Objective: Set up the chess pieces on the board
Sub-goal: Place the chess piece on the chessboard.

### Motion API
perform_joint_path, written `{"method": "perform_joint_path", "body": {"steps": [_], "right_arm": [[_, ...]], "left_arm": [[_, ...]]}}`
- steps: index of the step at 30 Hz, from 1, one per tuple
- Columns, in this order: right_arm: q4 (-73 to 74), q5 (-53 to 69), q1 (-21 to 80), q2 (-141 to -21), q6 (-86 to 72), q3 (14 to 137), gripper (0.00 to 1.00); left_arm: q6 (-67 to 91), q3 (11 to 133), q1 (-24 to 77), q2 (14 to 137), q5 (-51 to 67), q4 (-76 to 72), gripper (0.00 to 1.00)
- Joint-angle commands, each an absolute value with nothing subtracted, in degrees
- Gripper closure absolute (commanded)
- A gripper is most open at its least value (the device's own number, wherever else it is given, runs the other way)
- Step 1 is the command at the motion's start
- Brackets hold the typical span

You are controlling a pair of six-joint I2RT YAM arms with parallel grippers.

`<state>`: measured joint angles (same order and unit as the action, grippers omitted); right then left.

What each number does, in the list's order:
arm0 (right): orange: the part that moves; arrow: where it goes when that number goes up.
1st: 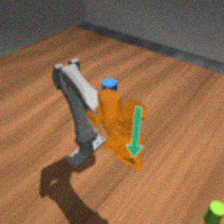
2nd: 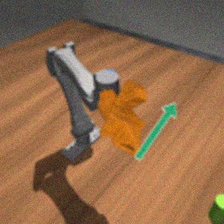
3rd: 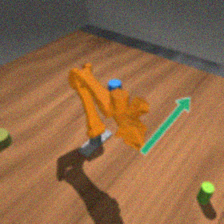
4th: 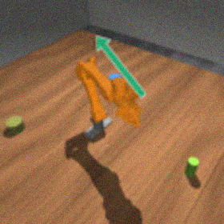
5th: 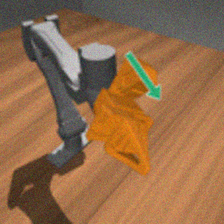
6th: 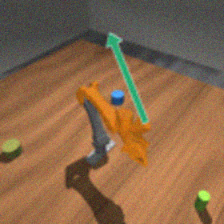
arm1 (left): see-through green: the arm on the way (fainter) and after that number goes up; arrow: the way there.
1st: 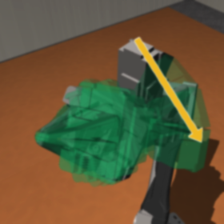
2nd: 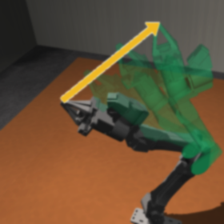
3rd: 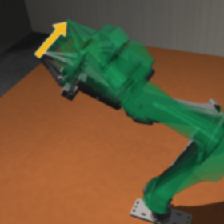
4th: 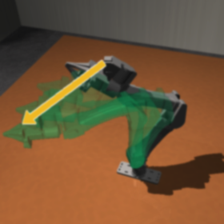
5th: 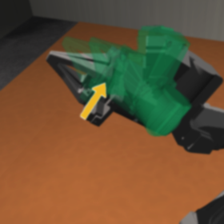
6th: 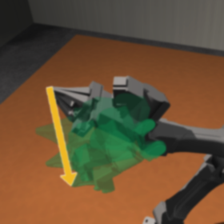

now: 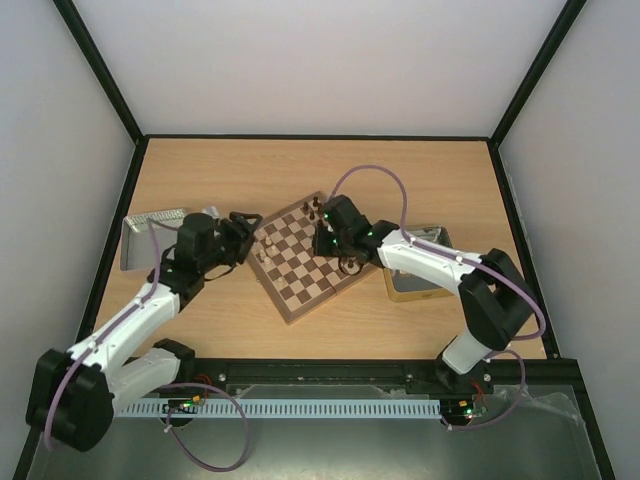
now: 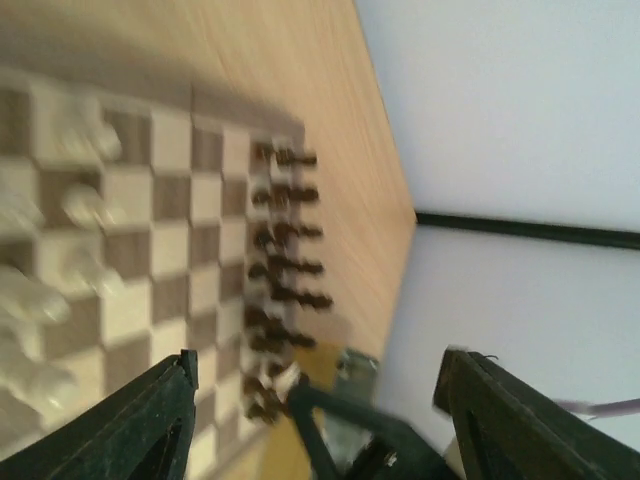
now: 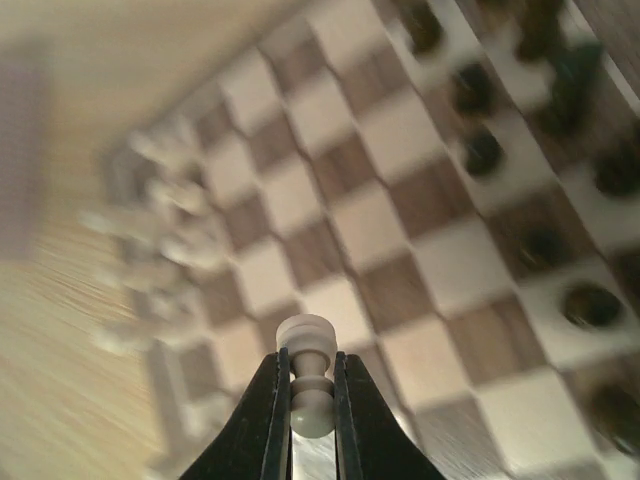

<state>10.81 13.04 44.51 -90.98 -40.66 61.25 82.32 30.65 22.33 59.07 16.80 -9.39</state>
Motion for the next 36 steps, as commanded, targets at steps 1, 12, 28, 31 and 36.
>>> {"method": "perform_joint_path", "body": {"steps": [1, 12, 28, 31, 36], "right_arm": [[29.03, 9.15, 45.34, -93.77, -34.21, 64.17, 0.98], [43.19, 5.65, 51.86, -109.32, -28.21, 80.92, 0.98], [43.16, 4.37, 52.8, -113.26, -29.73, 86.49, 0.79], [42.15, 4.75, 52.78, -113.16, -30.17, 85.6, 0.84], [40.73, 4.65, 52.78, -113.14, -30.32, 84.87, 0.96]], "left_arm": [[62.09, 35.89, 19.97, 52.76, 1.62, 6.7, 0.29], [43.1, 42.0, 10.3, 44.11, -4.67, 14.75, 0.26], [34.93, 41.79, 9.72, 42.45, -9.14, 16.27, 0.24], [34.72, 41.53, 9.83, 42.18, -9.35, 16.25, 0.24], [34.71, 41.3, 9.79, 42.03, -9.23, 16.09, 0.24]]}}
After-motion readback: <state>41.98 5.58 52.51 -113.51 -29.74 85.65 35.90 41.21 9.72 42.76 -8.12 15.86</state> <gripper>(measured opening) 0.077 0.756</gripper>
